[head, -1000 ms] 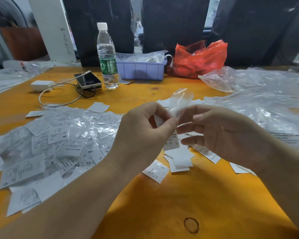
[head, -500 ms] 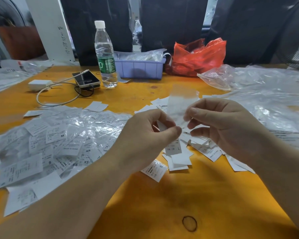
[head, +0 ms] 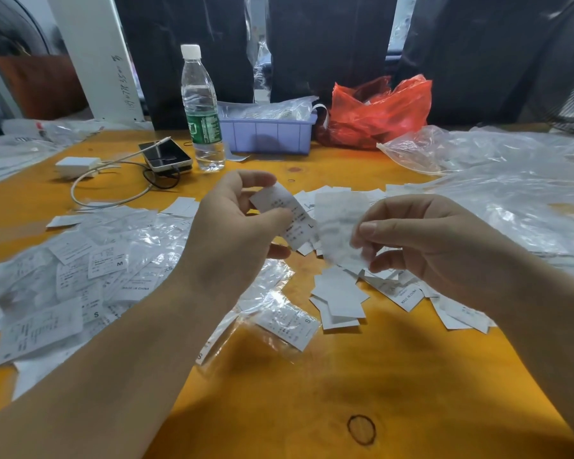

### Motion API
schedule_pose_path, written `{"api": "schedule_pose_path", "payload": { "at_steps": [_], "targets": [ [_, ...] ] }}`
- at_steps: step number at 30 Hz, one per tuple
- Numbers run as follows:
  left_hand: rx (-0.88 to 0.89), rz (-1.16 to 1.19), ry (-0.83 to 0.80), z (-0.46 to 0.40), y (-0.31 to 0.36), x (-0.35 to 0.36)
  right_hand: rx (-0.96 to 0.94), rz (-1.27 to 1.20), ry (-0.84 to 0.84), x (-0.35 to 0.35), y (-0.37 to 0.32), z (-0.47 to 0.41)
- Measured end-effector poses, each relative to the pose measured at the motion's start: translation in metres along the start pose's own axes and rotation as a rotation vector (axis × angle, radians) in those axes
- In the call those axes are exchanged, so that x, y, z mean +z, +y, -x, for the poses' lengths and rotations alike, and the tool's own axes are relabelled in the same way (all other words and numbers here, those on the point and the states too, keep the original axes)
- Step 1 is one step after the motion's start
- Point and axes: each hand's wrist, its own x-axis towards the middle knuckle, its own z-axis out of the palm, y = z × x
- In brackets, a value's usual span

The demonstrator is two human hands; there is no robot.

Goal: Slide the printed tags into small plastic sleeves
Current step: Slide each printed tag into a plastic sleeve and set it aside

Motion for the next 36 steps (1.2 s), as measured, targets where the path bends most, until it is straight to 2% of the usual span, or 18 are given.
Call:
{"api": "schedule_pose_path", "payload": {
  "at_steps": [6, 15, 36],
  "targets": [
    [0.002, 0.028, 0.022, -0.002, 0.0, -0.001, 0.033, 0.074, -0.088, 0.001, -0.002, 0.002],
    [0.106, 0.067, 0.033, 0.002, 0.004, 0.001, 0.083, 0.144, -0.209, 0.004, -0.001, 0.003],
    [0.151, 0.03, -0.016, 0.01, 0.003, 0.01, 0.099, 0.137, -0.267, 0.006, 0.001, 0.004]
  ]
}}
